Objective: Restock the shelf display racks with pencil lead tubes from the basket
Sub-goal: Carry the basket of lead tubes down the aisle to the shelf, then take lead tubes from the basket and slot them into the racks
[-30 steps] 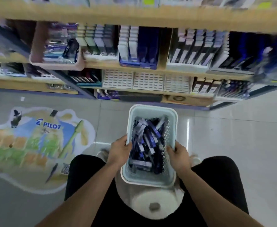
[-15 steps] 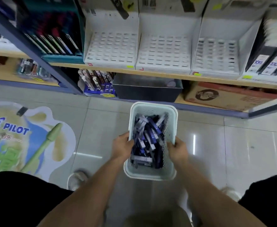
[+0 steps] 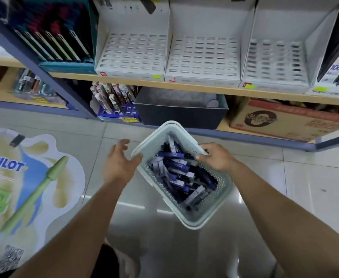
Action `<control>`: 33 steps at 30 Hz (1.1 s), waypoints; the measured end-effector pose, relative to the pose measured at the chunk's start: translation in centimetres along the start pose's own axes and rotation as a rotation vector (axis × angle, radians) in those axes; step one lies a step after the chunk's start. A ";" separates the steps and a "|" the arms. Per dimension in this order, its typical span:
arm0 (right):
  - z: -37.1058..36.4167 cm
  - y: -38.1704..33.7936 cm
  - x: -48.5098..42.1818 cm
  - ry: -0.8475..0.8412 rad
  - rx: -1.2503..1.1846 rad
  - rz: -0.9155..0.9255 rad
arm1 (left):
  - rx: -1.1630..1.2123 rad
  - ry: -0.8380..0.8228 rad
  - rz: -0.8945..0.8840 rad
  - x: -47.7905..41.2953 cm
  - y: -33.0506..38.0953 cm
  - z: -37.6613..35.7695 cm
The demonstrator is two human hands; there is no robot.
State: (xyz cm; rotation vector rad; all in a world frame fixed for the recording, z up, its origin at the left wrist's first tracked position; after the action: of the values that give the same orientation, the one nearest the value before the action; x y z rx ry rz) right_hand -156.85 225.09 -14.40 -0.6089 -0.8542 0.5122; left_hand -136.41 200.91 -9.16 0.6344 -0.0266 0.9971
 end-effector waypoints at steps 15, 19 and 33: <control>-4.6 3.3 14.2 0.574 -0.316 -0.387 | 0.052 -0.049 0.089 5.1 -3.4 -0.8; -4.4 2.8 13.9 0.625 -0.307 -0.340 | 0.007 -0.134 0.123 5.8 -3.8 -1.1; -5.4 -0.3 5.8 0.261 0.045 -0.003 | 0.121 -0.301 0.057 5.4 2.0 -9.3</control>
State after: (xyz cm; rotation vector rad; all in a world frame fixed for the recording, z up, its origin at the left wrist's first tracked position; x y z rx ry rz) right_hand -149.19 227.02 -13.85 -0.6177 -0.5952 0.4370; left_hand -137.37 210.53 -14.19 0.8950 -0.2527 0.9555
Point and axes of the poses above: each hand's wrist, its own x-axis away from the middle knuckle, its own z-axis out of the back of the hand, y = z × x, the point moved 5 cm from there along -x, towards the middle knuckle, and after that the axes turned 4 degrees about -x, right-handed, at the moved point
